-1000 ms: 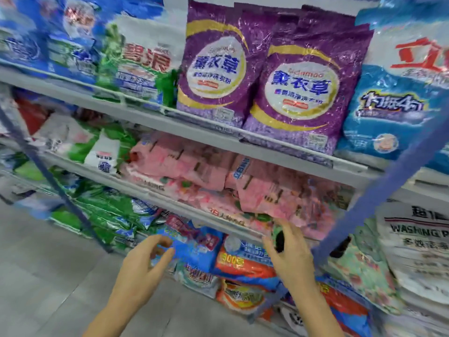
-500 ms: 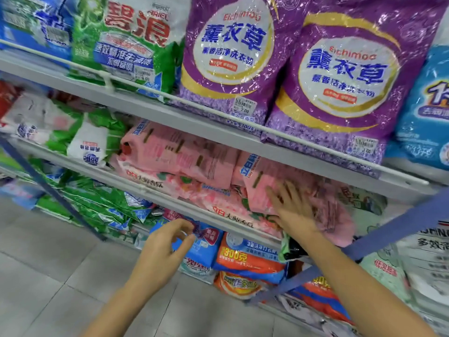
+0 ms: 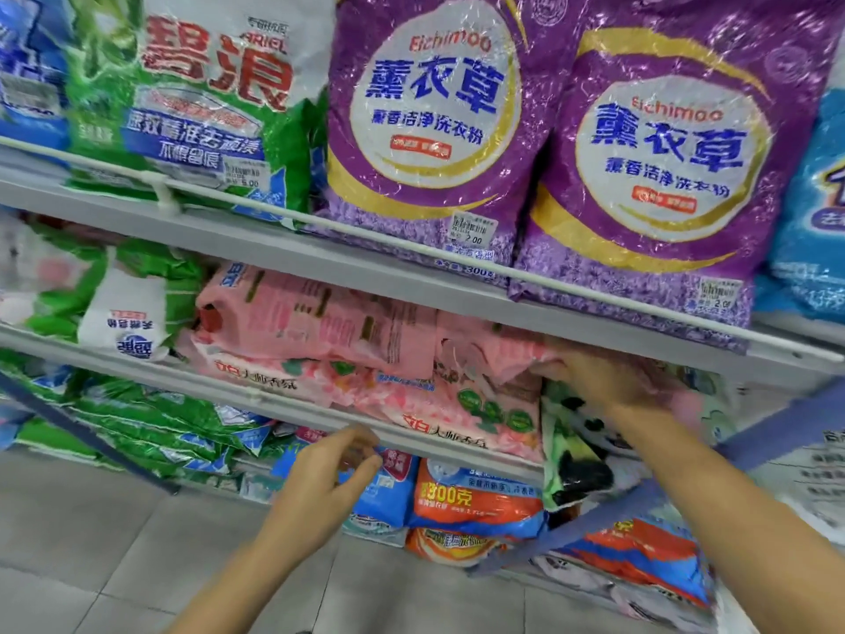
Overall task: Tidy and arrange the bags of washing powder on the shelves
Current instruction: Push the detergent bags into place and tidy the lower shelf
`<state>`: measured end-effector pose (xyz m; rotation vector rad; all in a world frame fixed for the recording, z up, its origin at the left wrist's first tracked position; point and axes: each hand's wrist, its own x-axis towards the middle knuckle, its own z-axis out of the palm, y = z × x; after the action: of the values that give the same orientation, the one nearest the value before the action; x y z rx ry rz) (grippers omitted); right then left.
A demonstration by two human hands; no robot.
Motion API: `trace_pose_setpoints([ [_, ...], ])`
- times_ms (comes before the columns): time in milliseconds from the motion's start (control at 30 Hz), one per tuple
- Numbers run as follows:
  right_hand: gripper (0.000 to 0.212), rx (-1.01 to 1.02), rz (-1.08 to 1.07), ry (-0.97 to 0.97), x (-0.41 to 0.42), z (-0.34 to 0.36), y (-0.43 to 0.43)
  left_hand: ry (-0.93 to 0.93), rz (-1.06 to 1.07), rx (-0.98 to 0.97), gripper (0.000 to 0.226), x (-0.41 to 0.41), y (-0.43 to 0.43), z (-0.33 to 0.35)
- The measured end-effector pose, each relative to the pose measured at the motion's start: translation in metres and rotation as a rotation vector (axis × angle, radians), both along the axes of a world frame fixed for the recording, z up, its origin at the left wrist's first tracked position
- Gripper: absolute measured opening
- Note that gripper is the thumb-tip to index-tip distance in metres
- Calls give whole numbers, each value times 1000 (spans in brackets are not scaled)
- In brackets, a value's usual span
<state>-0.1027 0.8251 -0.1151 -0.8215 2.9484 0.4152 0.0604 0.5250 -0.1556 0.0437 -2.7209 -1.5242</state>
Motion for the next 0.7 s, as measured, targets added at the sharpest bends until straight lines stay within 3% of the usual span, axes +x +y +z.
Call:
trace_pose_setpoints([
  [100, 29, -185, -111, -171, 10, 23, -11, -117, -70, 142, 20, -12, -5, -6],
  [233, 38, -228, -275, -92, 42, 44, -29, -417, -170, 415, 20, -34, -1, -21],
  [267, 39, -247, -299, -6, 51, 50, -36, -457, -193, 436, 23, -38, 0, -26],
  [367, 40, -461, -33, 361, 75, 61, -45, -506, -265, 512, 25, -36, 5, -39],
  [433, 33, -621, 60, 417, 91, 72, -59, -521, -261, 492, 27, -34, 8, -51],
  [500, 34, -753, 52, 382, 104, 84, -67, -567, -185, 523, 32, -36, 8, -58],
  [700, 27, -1137, -108, 103, 151, 95, -98, -771, 37, 987, 28, -48, -8, -45],
])
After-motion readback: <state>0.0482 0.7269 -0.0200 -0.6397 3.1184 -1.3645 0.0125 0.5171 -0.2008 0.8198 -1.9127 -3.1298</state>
